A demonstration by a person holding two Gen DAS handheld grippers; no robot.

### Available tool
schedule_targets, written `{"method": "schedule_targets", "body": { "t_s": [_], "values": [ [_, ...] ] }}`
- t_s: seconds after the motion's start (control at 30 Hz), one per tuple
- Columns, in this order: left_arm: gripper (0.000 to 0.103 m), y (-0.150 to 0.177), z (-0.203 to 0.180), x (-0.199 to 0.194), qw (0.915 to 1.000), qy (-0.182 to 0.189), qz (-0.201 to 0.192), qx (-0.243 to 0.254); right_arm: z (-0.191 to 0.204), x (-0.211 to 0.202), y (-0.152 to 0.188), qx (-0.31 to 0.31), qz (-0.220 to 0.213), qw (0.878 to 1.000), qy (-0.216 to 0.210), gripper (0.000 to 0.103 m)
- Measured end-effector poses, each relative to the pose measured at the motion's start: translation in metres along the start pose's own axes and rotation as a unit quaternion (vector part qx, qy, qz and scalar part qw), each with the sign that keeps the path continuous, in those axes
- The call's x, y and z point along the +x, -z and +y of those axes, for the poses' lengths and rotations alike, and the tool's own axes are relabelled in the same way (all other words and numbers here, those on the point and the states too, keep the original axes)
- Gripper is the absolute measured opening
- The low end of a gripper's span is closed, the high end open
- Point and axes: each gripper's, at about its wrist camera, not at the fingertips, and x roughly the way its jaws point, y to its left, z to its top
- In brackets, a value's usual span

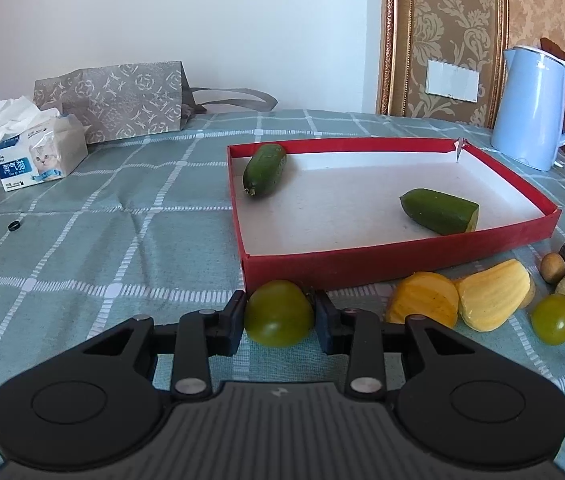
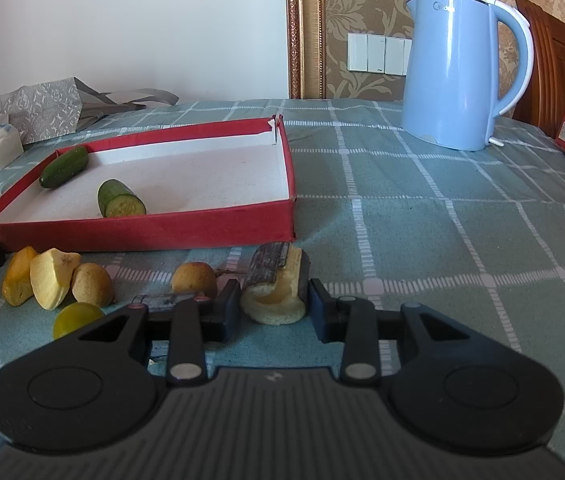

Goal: Organize fruits
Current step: 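Grasp the green tomato with the left gripper, then lift the green tomato into the red box and open the left gripper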

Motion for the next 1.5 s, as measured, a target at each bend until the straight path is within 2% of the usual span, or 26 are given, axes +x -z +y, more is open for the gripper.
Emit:
{"method": "schedule_targets", "body": {
  "t_s": [0.57,0.7,0.8,0.93,1.07,1.33,1.37,1.43,1.47,1.5],
  "values": [
    [0.034,0.002,0.005,-0.004,0.9999,0.006,-0.004,-0.009,0.001,0.0,0.0,-0.003,0.0,1.0,0.002,0.035],
    [0.034,-0.006,0.006,-0.02,0.999,0.021,-0.035,-0.019,0.001,0.0,0.0,-0.003,0.0,1.0,0.002,0.035],
    [0.034,-0.021,-0.002,-0.023,0.9985,0.017,-0.052,0.0,0.001,0.0,0.0,-0.003,0.0,1.0,0.002,0.035],
    [0.034,-0.045,-0.01,-0.007,0.9982,0.022,-0.055,-0.003,0.001,0.0,0.0,-0.003,0.0,1.0,0.001,0.035],
    [0.034,-0.064,-0.015,0.018,0.9987,0.03,-0.041,-0.01,0.001,0.0,0.0,-0.003,0.0,1.0,0.001,0.035],
    [0.035,-0.07,-0.017,0.062,0.9999,0.013,0.006,-0.007,0.001,0.0,0.0,-0.003,0.0,1.0,0.001,0.035],
    [0.04,-0.069,-0.017,0.064,0.9999,0.011,0.008,-0.006,0.001,0.0,0.0,-0.003,0.0,1.0,0.001,0.035],
    [0.056,-0.066,-0.015,0.063,1.0,-0.005,-0.005,-0.005,0.001,0.0,0.0,-0.003,0.0,1.0,0.001,0.035],
    [0.07,-0.065,-0.015,0.059,0.9998,-0.013,-0.016,-0.001,0.001,0.0,0.0,-0.003,0.0,1.0,0.001,0.035],
    [0.072,-0.065,-0.015,0.056,0.9995,-0.016,-0.028,0.002,0.001,0.0,0.0,-0.003,0.0,1.0,0.001,0.035]
  ]
}}
